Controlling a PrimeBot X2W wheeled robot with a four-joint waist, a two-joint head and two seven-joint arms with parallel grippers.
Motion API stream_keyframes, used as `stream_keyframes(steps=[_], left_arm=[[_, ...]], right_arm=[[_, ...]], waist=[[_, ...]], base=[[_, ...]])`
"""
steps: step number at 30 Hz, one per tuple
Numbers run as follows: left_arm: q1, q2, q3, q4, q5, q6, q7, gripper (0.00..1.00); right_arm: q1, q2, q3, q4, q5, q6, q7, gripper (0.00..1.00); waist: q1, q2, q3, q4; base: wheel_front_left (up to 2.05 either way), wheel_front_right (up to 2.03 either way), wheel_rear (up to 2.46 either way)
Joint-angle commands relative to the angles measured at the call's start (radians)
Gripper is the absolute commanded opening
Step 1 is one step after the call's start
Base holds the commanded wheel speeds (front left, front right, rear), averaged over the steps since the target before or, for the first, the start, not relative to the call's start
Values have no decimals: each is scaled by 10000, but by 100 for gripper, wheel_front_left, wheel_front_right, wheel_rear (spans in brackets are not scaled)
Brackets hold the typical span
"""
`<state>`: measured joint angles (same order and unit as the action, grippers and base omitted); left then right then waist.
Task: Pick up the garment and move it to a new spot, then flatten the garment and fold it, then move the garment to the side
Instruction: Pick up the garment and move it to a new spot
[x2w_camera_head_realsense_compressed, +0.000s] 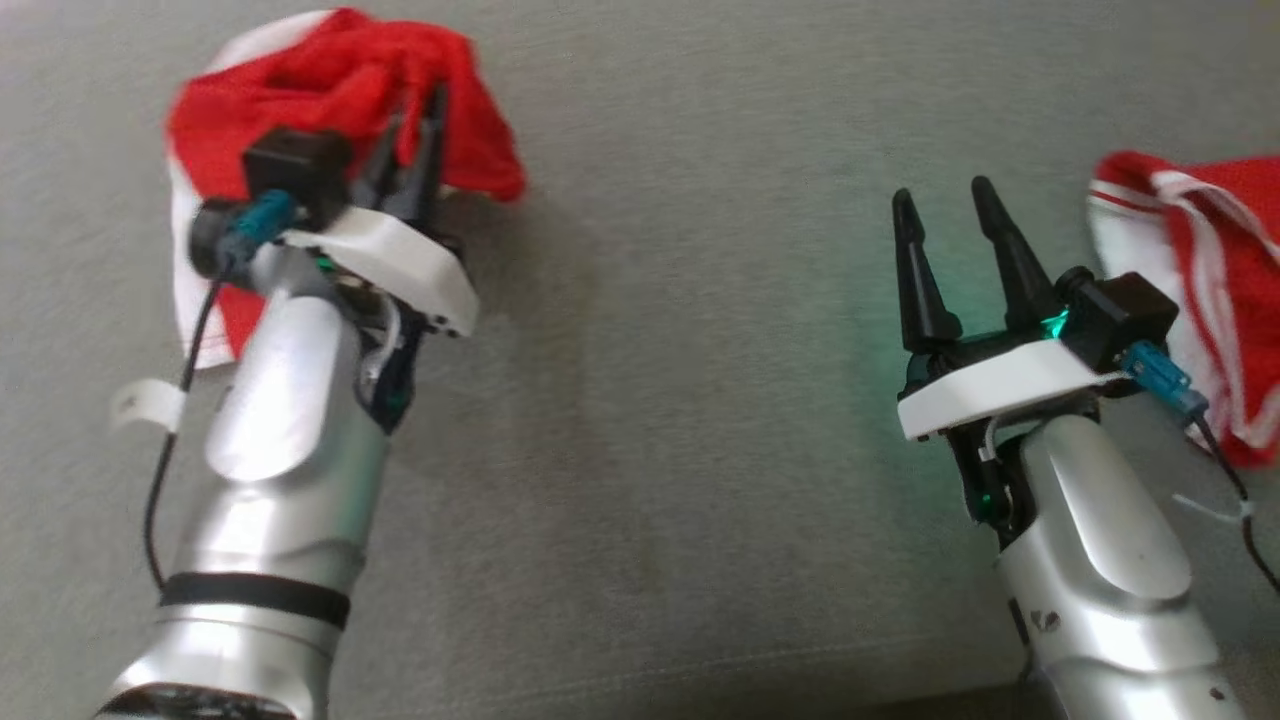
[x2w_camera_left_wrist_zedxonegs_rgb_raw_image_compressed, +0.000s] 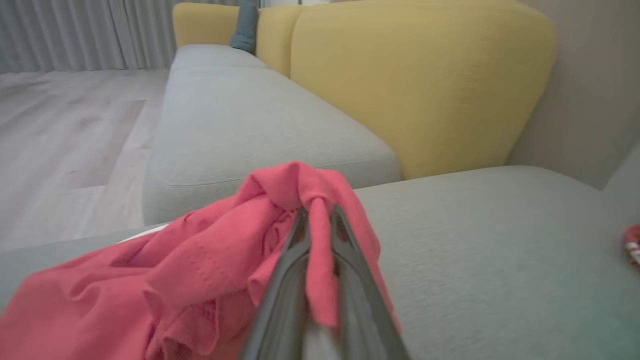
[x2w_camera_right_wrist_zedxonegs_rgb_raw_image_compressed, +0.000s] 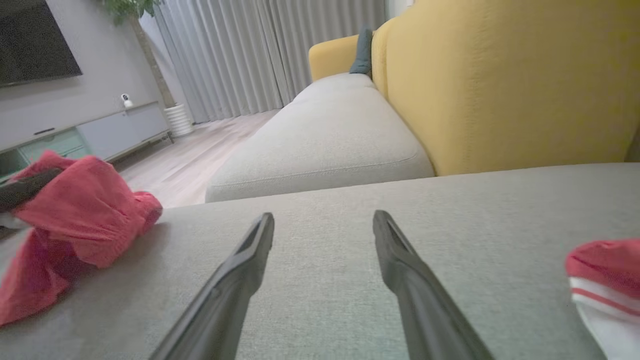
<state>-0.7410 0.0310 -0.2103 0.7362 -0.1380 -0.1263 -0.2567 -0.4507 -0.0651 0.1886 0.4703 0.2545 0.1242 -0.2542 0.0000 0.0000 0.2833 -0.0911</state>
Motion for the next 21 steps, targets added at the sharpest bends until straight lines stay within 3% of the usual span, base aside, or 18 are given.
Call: stream_keyframes(steps=[1,7,13,14,15,16,21], left_arm=[[-121,236,-84,-425,-315,-35,-50,0],[-5,198,-1667,-928,-1699,20,-51,0],[328,195,-3140,-1668,-3085,926,-51,0],[411,195,-3260,-1707,-3082,1096,-51,31],[531,195,-3322,-1681,-3086,1230,-51,85],[635,194,-3326,-1636,-3034,1364,-51,100],[1428,199,-2540,-1934,-2540,2066,-51,100]], right_arm=[[73,145,309,-394,188,65,-74,100],[82,146,436,-431,411,65,-75,100],[96,147,451,-420,530,65,-75,100],[109,147,454,-416,540,65,-75,100],[128,147,463,-414,545,65,-75,100],[148,148,477,-404,552,65,-75,100],[259,148,469,-383,501,65,-75,100]], waist=[[0,0,-63,-662],[0,0,-32,-1188],[0,0,-23,-1268],[0,0,-22,-1216],[0,0,-39,-1147],[0,0,-61,-1072],[0,0,-302,-582]], base=[[0,0,0],[0,0,0],[0,0,0],[0,0,0],[0,0,0],[0,0,0],[0,0,0]])
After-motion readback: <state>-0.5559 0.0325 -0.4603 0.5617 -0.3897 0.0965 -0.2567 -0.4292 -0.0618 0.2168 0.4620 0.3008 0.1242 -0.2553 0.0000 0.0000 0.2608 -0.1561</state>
